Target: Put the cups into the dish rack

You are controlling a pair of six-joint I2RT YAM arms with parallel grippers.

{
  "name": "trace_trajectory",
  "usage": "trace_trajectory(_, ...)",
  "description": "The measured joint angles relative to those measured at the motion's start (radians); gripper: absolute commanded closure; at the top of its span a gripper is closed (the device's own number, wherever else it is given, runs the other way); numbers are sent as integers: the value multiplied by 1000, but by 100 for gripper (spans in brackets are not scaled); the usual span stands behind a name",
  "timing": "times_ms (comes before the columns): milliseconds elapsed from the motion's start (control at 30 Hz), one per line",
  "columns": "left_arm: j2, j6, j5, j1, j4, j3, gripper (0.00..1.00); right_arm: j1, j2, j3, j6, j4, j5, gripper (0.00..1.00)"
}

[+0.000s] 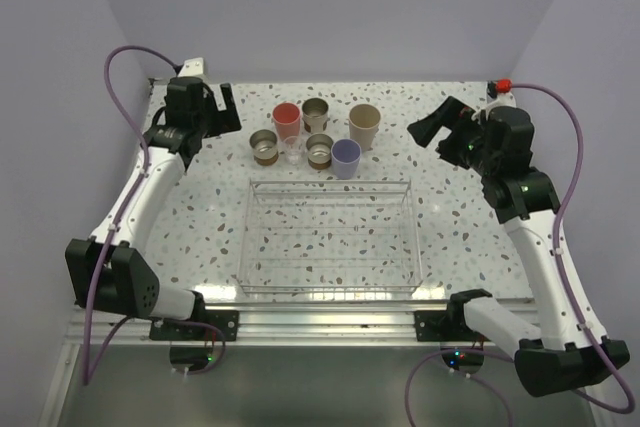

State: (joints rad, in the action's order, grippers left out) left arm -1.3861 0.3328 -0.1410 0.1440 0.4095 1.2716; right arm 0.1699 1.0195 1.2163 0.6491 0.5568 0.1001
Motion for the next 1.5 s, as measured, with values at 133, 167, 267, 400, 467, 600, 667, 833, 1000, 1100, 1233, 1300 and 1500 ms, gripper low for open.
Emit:
trace_trajectory(133,-68,-39,-32,0,40,56,0,0,-21,-20,-5,-5,48,2)
trace_trajectory(167,-79,-45,-36,0,42,59,0,0,-24,-28,-5,-5,55,2)
trace_trajectory(267,-107,-68,-34,0,71,76,0,0,-25,-45,-5,-4,73,2)
trace_trajectory(400,-185,-84,-35,0,114,167,2,0,-25,-56,-5,-8,93,2)
trace_trajectory(467,-217,-87,-46,0,125,198,4,0,-25,-60,-2,-12,103,2)
trace_trajectory(600,-254,-91,-44,0,145,228,5,1,-25,-62,-2,-12,109,2)
trace_trajectory(667,-272,-90,-41,0,147,234,6,1,-25,-63,-2,-12,110,2)
trace_trajectory(833,-310,-90,-10,4,146,234,16,2,-25,-76,-1,-12,113,2)
trace_trajectory(1000,-331,-80,42,10,119,201,32,2,-25,-95,0,-12,113,2)
trace_trajectory(1100,-357,-77,72,14,107,186,36,2,-25,-101,-1,-11,113,2)
trace_trajectory(1233,-404,-71,90,27,97,186,39,2,-25,-105,-2,-11,112,2)
trace_trajectory(1300,-425,-67,94,34,91,186,41,2,-25,-107,-2,-11,111,2)
trace_trajectory(1500,-477,-63,97,46,69,186,47,2,-24,-108,-3,-11,108,2)
